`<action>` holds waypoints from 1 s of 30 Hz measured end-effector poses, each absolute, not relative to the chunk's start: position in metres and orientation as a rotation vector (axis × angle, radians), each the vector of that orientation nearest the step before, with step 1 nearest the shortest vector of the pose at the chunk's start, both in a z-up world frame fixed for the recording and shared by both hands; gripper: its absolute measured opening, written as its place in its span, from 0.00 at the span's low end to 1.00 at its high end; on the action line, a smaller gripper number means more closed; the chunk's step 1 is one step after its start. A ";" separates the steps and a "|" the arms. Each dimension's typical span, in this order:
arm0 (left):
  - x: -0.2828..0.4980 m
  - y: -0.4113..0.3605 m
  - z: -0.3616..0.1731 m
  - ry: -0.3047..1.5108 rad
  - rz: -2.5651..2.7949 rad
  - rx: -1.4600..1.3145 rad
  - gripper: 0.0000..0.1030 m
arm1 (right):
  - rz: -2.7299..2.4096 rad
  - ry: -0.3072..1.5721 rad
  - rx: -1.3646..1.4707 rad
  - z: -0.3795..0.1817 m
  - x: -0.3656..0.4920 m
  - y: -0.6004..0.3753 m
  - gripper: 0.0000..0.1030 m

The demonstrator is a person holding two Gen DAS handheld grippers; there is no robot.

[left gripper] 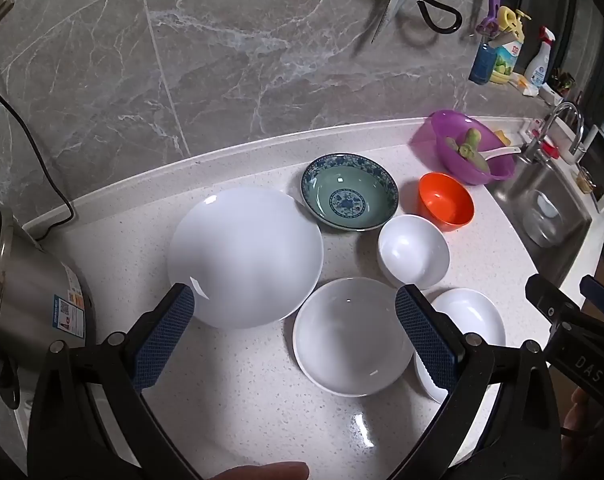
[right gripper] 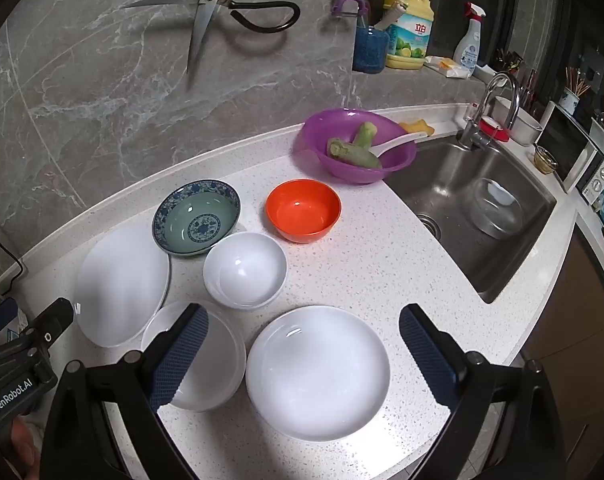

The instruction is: Organize plates and bowls

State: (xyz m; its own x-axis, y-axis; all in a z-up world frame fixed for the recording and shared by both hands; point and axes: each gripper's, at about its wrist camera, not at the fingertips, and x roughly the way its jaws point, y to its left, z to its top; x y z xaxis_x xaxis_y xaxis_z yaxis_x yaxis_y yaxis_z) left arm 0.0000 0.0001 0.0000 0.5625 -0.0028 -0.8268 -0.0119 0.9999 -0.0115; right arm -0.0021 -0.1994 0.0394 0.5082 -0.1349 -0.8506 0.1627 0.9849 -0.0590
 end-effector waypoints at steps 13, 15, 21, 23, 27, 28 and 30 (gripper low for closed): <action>0.000 0.000 0.000 0.978 0.007 -0.014 0.99 | -0.180 1.024 0.028 0.039 -0.002 -0.200 0.96; 0.000 0.000 0.000 0.977 0.008 -0.014 0.99 | -0.181 1.024 0.028 0.039 -0.002 -0.201 0.96; 0.000 0.000 0.000 0.980 0.006 -0.014 0.99 | -0.180 1.025 0.029 0.039 -0.002 -0.201 0.96; -0.001 0.000 0.001 0.980 0.007 -0.014 0.99 | -0.181 1.027 0.028 0.039 -0.002 -0.201 0.96; -0.001 0.000 0.000 0.980 0.008 -0.014 0.99 | -0.181 1.027 0.025 0.038 -0.002 -0.200 0.96; -0.001 0.000 0.000 0.979 0.008 -0.014 0.99 | -0.181 1.028 0.026 0.038 -0.002 -0.200 0.96; -0.001 0.000 0.000 0.980 0.007 -0.013 0.99 | -0.181 1.028 0.025 0.038 -0.002 -0.200 0.96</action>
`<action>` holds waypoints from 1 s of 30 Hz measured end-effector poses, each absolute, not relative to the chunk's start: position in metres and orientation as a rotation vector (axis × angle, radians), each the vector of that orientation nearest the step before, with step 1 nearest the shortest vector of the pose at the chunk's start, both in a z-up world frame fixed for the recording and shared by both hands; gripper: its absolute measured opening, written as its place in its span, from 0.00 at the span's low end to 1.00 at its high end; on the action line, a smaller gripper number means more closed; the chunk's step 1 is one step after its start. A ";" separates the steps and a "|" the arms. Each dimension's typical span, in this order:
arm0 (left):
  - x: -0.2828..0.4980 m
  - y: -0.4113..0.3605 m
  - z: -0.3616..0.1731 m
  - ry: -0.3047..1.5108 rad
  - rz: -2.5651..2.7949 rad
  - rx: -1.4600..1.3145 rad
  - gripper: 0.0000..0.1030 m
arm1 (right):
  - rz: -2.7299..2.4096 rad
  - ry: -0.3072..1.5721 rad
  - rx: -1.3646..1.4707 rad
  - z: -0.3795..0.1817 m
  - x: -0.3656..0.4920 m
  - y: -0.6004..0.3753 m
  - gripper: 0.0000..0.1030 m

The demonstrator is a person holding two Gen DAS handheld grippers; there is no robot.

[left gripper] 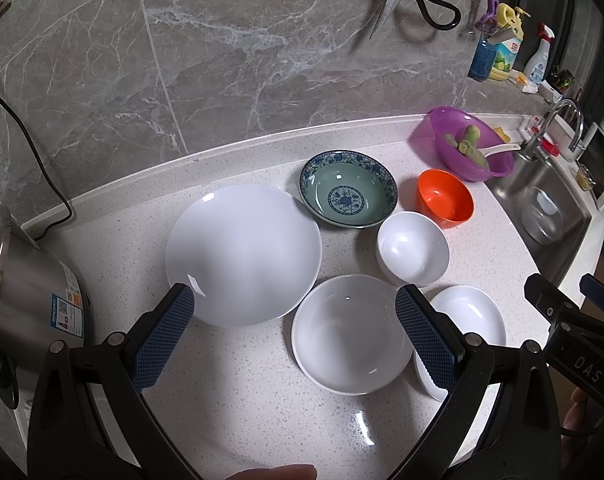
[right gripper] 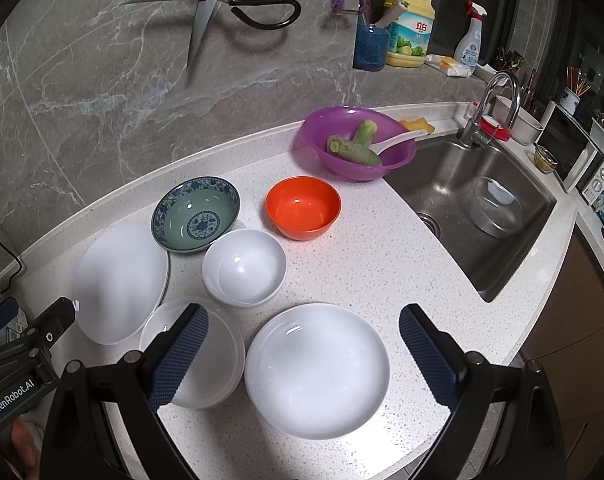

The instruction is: Organize plates and bowls

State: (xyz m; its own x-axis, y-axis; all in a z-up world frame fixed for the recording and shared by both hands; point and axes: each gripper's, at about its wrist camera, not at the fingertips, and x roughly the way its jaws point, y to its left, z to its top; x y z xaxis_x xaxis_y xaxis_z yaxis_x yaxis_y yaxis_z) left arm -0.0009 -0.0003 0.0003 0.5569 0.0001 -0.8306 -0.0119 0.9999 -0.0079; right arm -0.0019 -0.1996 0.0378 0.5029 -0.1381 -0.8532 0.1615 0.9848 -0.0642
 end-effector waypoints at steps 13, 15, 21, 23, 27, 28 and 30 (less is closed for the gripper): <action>-0.001 -0.002 -0.003 0.980 0.006 -0.014 0.99 | -0.182 1.030 0.024 0.038 -0.001 -0.199 0.96; -0.001 -0.002 -0.004 0.980 0.007 -0.014 0.99 | -0.182 1.030 0.025 0.038 -0.001 -0.199 0.96; -0.001 -0.002 -0.003 0.980 0.007 -0.014 0.99 | -0.181 1.031 0.024 0.038 -0.001 -0.199 0.96; -0.001 -0.002 -0.004 0.981 0.007 -0.013 0.99 | -0.181 1.031 0.024 0.038 -0.001 -0.199 0.96; -0.001 -0.002 -0.003 0.981 0.007 -0.013 0.99 | -0.182 1.031 0.023 0.037 -0.002 -0.199 0.96; -0.001 -0.002 -0.003 0.981 0.007 -0.013 0.99 | -0.182 1.032 0.023 0.037 -0.002 -0.199 0.96; -0.001 -0.002 -0.004 0.980 0.006 -0.013 0.99 | -0.182 1.032 0.022 0.037 -0.002 -0.199 0.96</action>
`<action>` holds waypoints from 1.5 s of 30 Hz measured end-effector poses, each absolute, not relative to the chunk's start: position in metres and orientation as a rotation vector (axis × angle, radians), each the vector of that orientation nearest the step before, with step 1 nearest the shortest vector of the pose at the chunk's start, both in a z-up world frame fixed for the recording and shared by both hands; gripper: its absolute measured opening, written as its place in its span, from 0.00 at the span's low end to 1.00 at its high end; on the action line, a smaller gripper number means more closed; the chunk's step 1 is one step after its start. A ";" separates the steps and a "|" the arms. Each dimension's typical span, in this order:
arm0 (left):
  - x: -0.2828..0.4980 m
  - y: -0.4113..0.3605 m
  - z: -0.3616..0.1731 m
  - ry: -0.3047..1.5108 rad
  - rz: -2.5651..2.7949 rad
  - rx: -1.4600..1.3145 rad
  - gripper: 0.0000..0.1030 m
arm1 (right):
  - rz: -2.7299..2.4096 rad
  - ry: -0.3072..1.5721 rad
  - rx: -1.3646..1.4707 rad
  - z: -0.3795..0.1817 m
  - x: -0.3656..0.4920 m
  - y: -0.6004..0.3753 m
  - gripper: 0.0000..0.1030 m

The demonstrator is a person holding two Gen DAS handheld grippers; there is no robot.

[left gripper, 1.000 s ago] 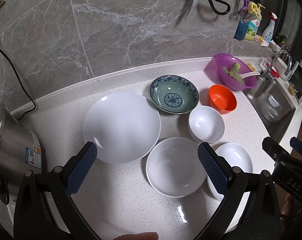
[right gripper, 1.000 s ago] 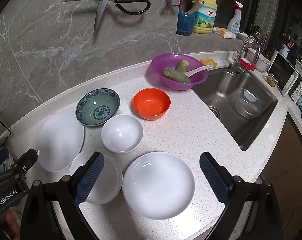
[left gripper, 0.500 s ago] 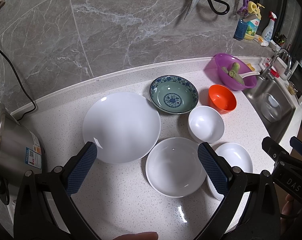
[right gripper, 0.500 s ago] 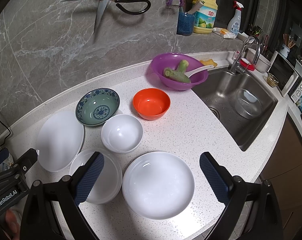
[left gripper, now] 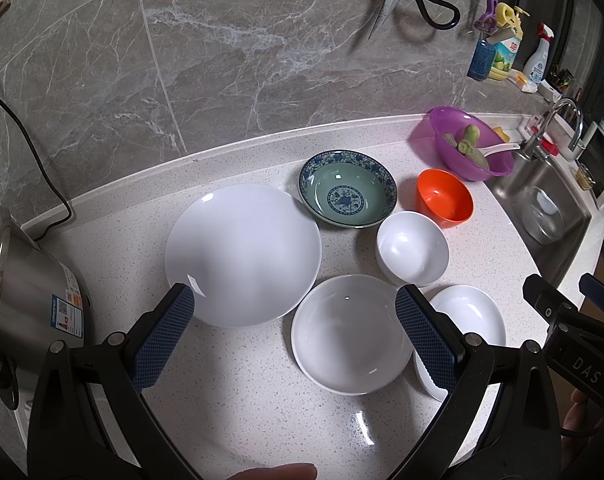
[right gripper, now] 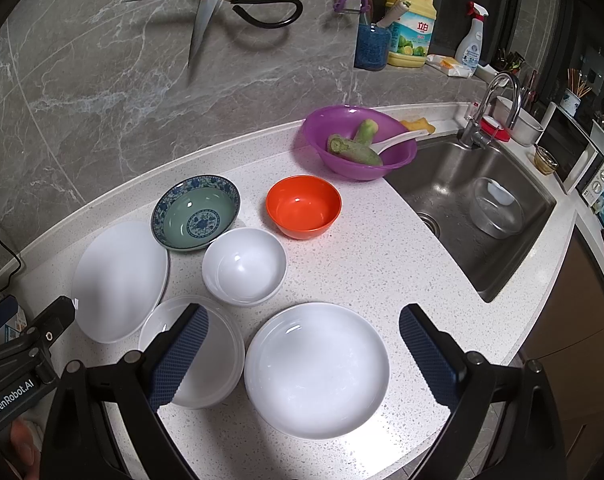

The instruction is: Organize plates and bowls

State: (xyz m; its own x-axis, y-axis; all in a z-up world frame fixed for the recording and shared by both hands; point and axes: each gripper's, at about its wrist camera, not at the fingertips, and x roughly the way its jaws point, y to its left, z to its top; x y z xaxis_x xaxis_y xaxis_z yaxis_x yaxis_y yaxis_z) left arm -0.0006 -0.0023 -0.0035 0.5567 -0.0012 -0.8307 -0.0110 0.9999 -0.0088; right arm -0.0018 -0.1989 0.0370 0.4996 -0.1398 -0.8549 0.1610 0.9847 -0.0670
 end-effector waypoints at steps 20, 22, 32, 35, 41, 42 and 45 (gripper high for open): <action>0.000 -0.002 -0.003 0.982 0.006 -0.013 0.99 | -0.183 1.034 0.021 0.037 -0.001 -0.199 0.96; 0.000 -0.002 -0.003 0.983 0.006 -0.014 0.99 | -0.183 1.034 0.021 0.037 -0.002 -0.198 0.96; 0.000 -0.002 -0.003 0.984 0.006 -0.014 0.99 | -0.183 1.029 0.017 0.038 -0.001 -0.198 0.96; 0.000 -0.002 -0.004 0.985 0.004 -0.016 0.99 | -0.182 1.029 0.016 0.040 0.001 -0.199 0.96; -0.002 0.002 -0.019 0.997 0.004 -0.018 0.99 | -0.180 1.037 0.014 0.034 0.000 -0.200 0.96; -0.004 0.006 -0.027 1.009 0.008 -0.027 0.99 | -0.179 1.039 0.015 0.031 0.001 -0.201 0.96; -0.006 0.020 -0.044 1.033 0.031 -0.050 0.99 | -0.168 1.052 0.023 0.024 0.006 -0.204 0.96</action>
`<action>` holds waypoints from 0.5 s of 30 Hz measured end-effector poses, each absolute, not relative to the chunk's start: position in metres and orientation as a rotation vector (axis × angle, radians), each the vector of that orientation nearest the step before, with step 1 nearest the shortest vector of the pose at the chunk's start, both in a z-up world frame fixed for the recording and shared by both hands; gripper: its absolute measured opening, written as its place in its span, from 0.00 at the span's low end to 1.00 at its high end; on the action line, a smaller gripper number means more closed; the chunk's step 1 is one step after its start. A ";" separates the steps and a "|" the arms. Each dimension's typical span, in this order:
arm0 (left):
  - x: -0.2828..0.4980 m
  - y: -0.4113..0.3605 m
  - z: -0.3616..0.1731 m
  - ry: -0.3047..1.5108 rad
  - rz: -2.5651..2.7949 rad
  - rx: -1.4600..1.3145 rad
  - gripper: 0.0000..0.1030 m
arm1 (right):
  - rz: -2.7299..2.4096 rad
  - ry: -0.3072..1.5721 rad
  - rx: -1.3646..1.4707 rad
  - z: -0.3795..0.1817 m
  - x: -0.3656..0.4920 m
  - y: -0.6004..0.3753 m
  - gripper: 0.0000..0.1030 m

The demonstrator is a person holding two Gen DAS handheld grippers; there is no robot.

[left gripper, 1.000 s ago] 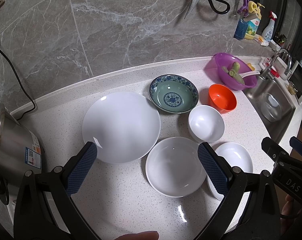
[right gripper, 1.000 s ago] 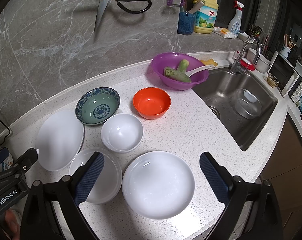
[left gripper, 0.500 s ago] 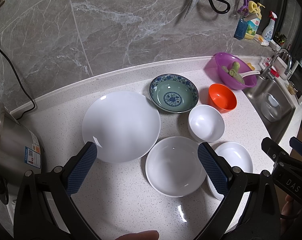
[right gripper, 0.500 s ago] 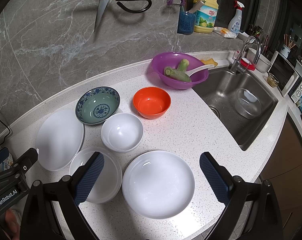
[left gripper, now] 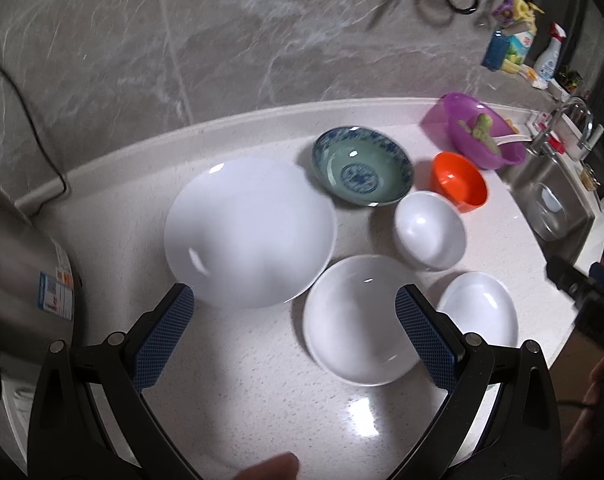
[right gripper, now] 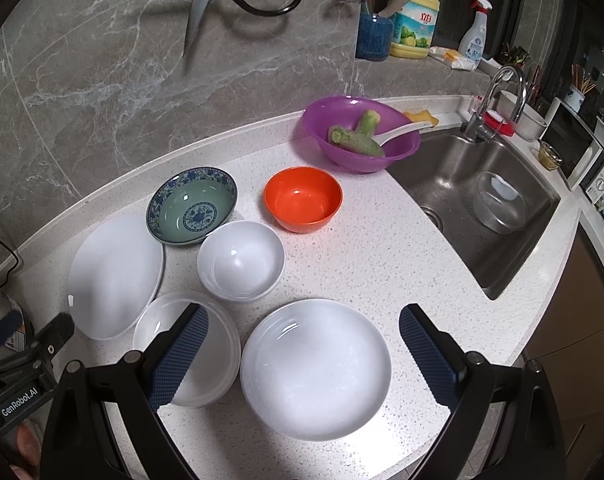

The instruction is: Organize plates and bowls

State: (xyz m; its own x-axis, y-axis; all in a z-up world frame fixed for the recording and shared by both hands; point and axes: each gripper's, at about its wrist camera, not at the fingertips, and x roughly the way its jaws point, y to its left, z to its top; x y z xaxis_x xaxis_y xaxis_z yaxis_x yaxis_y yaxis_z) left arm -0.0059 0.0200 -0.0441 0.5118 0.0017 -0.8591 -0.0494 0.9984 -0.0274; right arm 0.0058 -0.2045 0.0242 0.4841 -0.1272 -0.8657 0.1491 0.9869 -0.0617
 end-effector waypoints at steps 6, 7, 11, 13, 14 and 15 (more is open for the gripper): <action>-0.016 0.070 -0.087 1.118 0.070 -0.188 0.99 | -0.108 1.047 0.040 0.019 0.022 -0.215 0.96; -0.018 0.079 -0.095 1.136 0.077 -0.225 0.99 | -0.095 1.048 0.053 0.017 0.027 -0.218 0.96; -0.025 0.108 -0.123 1.201 0.147 -0.234 0.98 | -0.019 1.056 0.118 0.011 0.047 -0.229 0.95; -0.027 0.120 -0.129 1.225 0.182 -0.259 0.98 | 0.033 1.056 0.155 0.007 0.058 -0.233 0.95; -0.026 0.127 -0.132 1.234 0.210 -0.273 0.97 | 0.056 1.068 0.175 0.005 0.064 -0.234 0.95; -0.024 0.134 -0.133 1.232 0.240 -0.272 0.95 | 0.081 1.073 0.192 0.002 0.072 -0.234 0.95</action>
State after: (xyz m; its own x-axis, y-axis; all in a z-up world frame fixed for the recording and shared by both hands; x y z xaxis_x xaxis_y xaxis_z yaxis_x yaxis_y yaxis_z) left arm -0.0244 0.1340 -0.1335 0.3143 0.0339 -0.9487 -0.3253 0.9427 -0.0741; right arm 0.0724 -0.2343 0.0024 0.4762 0.1594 -0.8648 0.0273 0.9803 0.1958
